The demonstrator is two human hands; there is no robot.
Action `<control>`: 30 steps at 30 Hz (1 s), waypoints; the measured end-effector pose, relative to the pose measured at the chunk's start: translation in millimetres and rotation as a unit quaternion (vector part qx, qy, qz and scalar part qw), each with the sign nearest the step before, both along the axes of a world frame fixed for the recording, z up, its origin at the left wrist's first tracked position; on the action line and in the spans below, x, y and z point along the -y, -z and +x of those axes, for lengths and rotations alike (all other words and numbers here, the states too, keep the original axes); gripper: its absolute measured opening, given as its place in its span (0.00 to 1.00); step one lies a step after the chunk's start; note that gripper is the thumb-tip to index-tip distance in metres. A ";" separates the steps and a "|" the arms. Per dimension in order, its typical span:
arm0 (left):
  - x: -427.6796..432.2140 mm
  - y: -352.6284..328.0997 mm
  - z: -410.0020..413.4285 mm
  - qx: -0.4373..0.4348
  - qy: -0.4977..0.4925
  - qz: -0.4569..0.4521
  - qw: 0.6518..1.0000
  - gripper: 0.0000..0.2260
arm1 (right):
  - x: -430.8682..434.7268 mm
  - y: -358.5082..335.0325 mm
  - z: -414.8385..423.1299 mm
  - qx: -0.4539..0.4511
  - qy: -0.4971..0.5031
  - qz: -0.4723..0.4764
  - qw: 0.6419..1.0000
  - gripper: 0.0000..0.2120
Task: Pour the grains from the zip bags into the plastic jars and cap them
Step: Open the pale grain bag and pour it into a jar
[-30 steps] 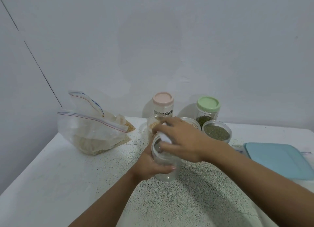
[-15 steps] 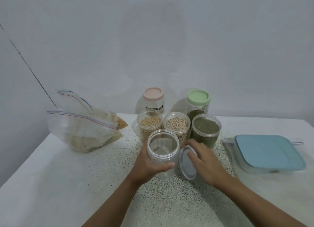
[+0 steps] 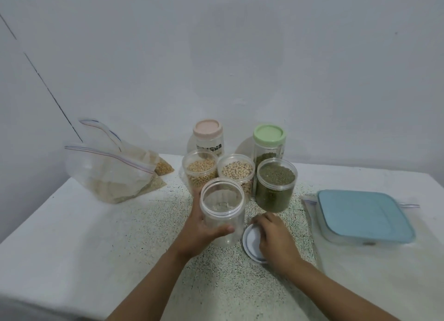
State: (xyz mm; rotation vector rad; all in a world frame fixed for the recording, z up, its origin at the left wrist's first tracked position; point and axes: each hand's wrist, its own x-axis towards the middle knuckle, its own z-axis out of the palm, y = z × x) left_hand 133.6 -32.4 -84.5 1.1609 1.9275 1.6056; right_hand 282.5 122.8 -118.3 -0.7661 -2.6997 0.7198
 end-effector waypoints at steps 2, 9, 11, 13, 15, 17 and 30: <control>0.1 -2.1 1.8 0.010 -0.002 0.001 1.000 0.44 | -3.5 4.6 2.2 0.018 -0.042 0.043 0.998 0.26; 4.0 -6.4 9.7 0.032 0.012 -0.026 0.999 0.47 | -6.7 -24.9 -4.5 -0.113 0.000 -0.105 0.988 0.10; 9.7 -9.9 4.3 0.020 0.034 -0.052 0.998 0.49 | -7.4 -48.8 -5.7 -0.167 -0.004 -0.201 0.965 0.08; 18.2 -16.6 -5.1 -0.003 0.045 -0.075 0.996 0.50 | -8.0 -72.3 -9.1 -0.216 -0.010 -0.252 0.943 0.08; 29.8 -27.1 -13.1 -0.024 0.059 -0.091 0.994 0.45 | -9.0 -95.5 -13.0 -0.248 -0.014 -0.292 0.923 0.08; 44.8 -42.7 -21.3 -0.038 0.045 -0.082 0.995 0.36 | -10.3 -118.1 -22.6 -0.253 -0.029 -0.301 0.919 0.07; 154.3 -113.9 -132.8 -0.214 -0.230 -0.059 0.948 0.08 | 70.0 -189.3 -141.7 -0.048 -0.228 -0.112 0.966 0.06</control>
